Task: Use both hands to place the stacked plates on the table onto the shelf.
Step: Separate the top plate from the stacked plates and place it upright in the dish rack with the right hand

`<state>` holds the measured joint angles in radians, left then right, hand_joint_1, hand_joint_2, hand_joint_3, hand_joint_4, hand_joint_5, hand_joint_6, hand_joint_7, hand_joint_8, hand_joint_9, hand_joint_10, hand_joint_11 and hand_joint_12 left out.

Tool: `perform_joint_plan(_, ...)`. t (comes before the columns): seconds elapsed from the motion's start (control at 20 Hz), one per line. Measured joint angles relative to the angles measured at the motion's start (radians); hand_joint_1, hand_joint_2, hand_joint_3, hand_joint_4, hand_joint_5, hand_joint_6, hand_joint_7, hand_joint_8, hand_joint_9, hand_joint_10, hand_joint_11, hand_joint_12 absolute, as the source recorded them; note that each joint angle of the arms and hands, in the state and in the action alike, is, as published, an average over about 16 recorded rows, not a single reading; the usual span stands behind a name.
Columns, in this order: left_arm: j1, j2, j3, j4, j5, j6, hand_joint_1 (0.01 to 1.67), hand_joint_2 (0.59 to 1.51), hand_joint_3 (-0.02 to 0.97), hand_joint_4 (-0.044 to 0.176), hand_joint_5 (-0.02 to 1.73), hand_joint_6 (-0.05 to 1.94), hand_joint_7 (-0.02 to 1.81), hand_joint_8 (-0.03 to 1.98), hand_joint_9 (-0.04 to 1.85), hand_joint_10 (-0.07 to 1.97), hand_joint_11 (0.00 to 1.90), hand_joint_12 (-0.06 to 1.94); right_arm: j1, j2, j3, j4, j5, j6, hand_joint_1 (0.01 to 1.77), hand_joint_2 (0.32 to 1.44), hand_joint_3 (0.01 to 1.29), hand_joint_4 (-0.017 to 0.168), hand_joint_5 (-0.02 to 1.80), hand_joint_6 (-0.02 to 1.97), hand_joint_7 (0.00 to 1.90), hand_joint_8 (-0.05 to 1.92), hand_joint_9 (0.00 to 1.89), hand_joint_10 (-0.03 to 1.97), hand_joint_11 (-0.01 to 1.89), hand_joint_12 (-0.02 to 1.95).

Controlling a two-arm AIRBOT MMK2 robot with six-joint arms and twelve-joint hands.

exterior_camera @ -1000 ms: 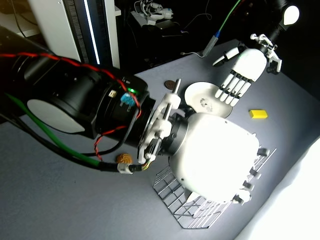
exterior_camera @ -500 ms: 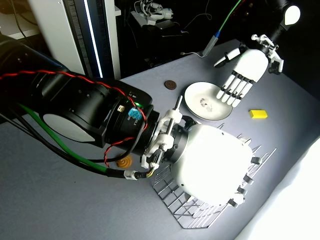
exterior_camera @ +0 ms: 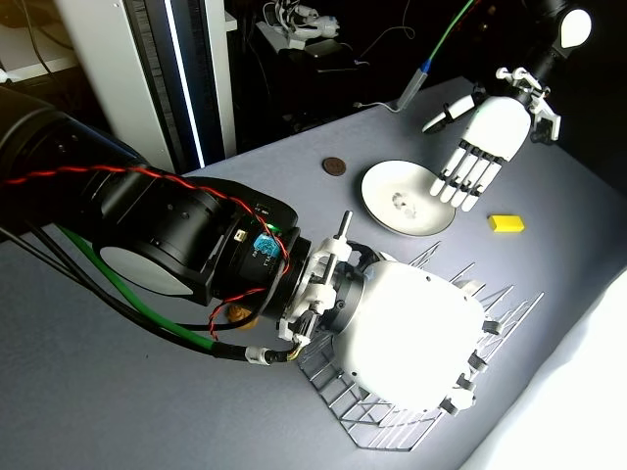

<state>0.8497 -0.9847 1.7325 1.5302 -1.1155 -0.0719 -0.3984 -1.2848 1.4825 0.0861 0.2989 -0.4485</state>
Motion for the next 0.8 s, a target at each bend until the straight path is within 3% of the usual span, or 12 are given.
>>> perform_joint_plan(0.35, 0.0, -0.005, 0.003, 0.0, 0.0, 0.0, 0.02, 1.076, 0.019, 0.004, 0.02, 0.01, 0.02, -0.01, 0.01, 0.0, 0.01, -0.01, -0.019, -0.013, 0.019, -0.001, 0.034, 0.019, 1.24, 0.97, 0.01, -0.006, 0.97, 0.82, 1.09, 0.92, 0.94, 1.04, 0.61, 1.69)
perform_joint_plan(0.65, -0.001, -0.009, 0.004, 0.0, 0.0, 0.0, 0.02, 1.076, 0.019, 0.004, 0.02, 0.01, 0.02, -0.01, 0.01, 0.0, 0.01, -0.01, -0.017, -0.015, 0.024, -0.002, 0.021, 0.071, 1.24, 0.97, 0.01, -0.006, 0.98, 0.79, 1.14, 0.6, 0.97, 0.86, 0.61, 1.62)
perform_joint_plan(0.8, -0.001, -0.01, 0.004, 0.0, 0.0, 0.0, 0.02, 1.076, 0.019, 0.004, 0.02, 0.01, 0.02, -0.01, 0.01, 0.0, 0.01, -0.01, -0.011, -0.015, 0.025, -0.002, 0.003, 0.099, 1.21, 0.97, 0.01, -0.006, 0.98, 0.65, 1.16, 0.43, 0.97, 0.77, 0.61, 1.6)
